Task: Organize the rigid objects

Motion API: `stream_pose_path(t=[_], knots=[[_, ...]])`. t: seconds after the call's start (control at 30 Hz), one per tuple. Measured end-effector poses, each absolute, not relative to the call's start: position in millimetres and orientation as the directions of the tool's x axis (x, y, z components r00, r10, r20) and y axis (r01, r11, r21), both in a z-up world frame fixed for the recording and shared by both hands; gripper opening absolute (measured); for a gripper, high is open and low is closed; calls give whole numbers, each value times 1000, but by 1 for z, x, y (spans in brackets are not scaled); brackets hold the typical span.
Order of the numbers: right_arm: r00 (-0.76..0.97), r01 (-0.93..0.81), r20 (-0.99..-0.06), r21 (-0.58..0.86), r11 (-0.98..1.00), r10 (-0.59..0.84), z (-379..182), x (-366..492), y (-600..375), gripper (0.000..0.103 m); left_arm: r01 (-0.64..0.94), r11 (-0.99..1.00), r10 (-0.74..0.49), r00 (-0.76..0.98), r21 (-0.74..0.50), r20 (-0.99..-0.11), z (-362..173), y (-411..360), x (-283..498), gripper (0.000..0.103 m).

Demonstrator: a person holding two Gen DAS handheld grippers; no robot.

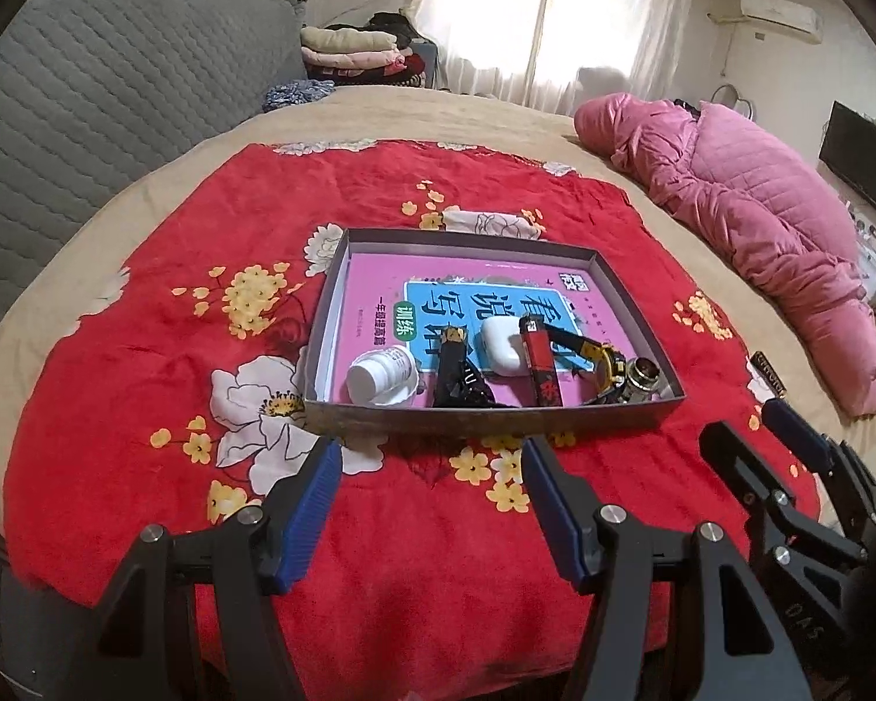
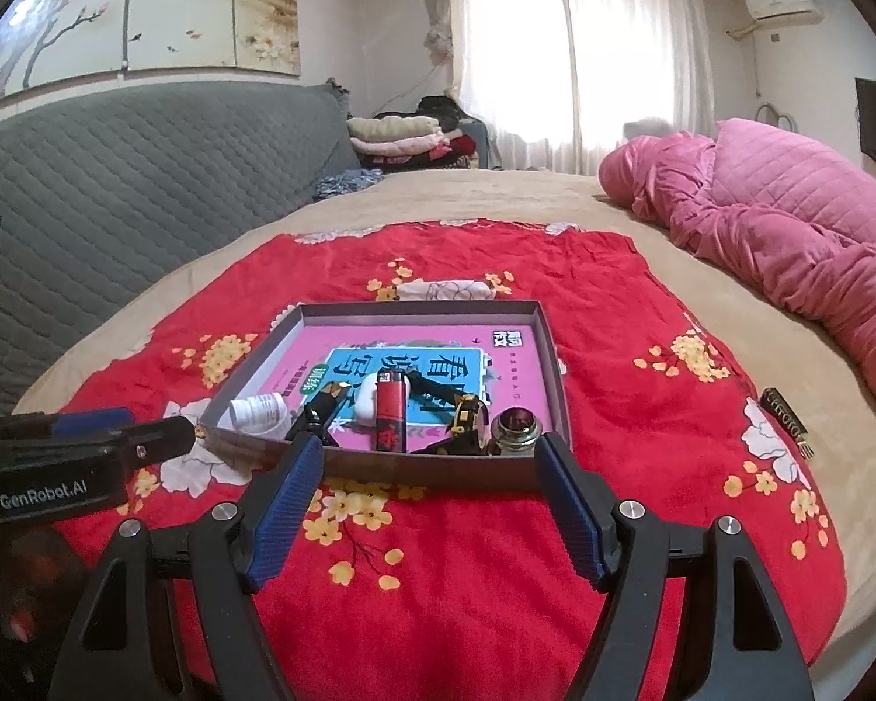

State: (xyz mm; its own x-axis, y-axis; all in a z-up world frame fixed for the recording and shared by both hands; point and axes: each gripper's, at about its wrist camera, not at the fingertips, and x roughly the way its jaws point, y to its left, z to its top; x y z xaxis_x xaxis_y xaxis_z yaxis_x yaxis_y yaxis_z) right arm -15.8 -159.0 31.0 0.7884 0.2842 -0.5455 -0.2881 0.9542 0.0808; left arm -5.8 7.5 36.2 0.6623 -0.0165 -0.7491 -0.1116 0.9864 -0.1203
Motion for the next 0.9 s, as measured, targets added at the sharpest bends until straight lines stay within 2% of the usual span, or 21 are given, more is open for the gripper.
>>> stream_pose_path(t=[0.37,0.5,0.9], knots=[[760,-296,-584,81,952,286,14,-10,-155,76,-107,990,0,635,-87,-773,11,3,1,63],[742,-319,-584,125,940,329,7,-7,-156,76,-114,991,13,635,-77,-773,3,5,3,63],[717,-319,-632,78,945,294,-14,4,-145,76,-104,992,6,609,-72,-793,-16,4,10,63]])
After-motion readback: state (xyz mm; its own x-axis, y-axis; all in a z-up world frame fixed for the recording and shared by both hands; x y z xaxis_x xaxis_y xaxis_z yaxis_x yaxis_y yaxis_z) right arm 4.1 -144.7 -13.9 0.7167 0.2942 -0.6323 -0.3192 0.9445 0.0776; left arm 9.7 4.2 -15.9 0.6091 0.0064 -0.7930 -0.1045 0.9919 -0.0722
